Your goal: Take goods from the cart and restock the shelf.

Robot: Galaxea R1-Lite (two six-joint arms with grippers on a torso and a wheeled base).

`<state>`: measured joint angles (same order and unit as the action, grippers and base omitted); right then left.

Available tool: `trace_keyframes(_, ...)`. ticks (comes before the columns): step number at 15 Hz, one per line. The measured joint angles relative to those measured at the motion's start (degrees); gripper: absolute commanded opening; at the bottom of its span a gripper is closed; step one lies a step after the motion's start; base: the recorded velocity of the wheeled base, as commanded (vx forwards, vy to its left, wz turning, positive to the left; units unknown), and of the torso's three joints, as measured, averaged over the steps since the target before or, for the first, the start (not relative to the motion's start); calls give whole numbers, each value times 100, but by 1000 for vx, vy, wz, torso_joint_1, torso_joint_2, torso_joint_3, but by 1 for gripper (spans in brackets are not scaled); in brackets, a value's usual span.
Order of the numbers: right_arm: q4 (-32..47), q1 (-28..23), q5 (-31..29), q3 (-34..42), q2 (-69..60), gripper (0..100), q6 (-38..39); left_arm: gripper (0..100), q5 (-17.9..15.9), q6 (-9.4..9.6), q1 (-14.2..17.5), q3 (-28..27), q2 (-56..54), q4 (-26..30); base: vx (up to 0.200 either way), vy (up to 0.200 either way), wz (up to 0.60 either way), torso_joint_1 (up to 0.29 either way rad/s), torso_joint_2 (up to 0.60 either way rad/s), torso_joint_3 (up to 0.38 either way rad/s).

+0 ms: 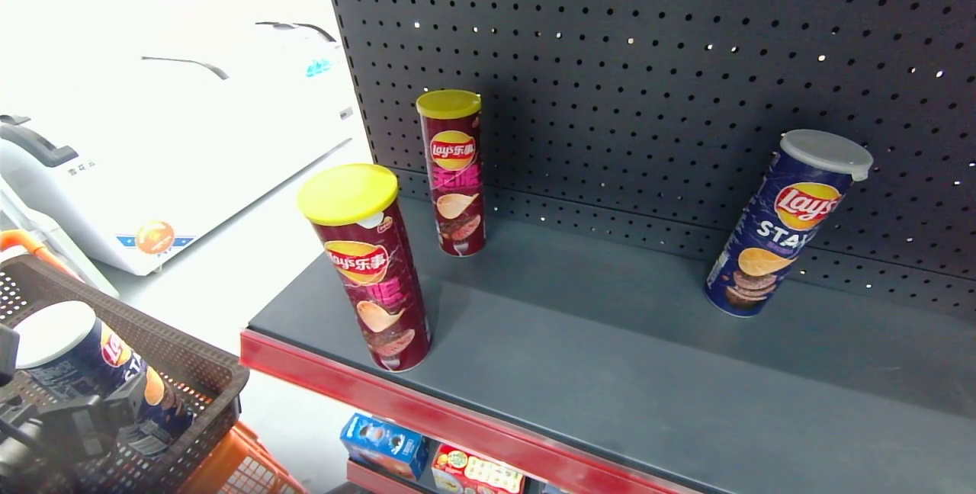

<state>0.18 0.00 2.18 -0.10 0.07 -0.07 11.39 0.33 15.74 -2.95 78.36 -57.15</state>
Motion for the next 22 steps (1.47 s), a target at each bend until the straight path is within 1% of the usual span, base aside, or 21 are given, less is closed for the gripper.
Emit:
trace_keyframes(3,0,0,0,0,0,100,0,100,2,-54,16,6,452,-191,0,0,0,0,0,0)
trace_keyframes(6,-2,0,-2,0,0,100,0,100,2,-133,16,-10,811,-618,0,0,0,0,0,0)
trace_keyframes(10,0,0,0,0,0,100,0,100,0,-150,38,-55,1124,-722,0,0,0,0,0,0)
trace_keyframes(12,0,0,0,0,0,100,0,100,0,-172,40,-74,1235,-889,0,0,0,0,0,0)
trace_keyframes(17,0,0,0,0,0,100,0,100,0,-172,71,-148,1423,-967,0,0,0,0,0,0)
trace_keyframes(18,0,-2,0,0,0,100,0,0,-1,-174,140,-167,1453,-1005,0,0,0,0,0,0)
trace_keyframes(22,0,0,0,0,0,100,0,0,-11,-167,245,-330,1535,-1034,0,0,0,0,0,0)
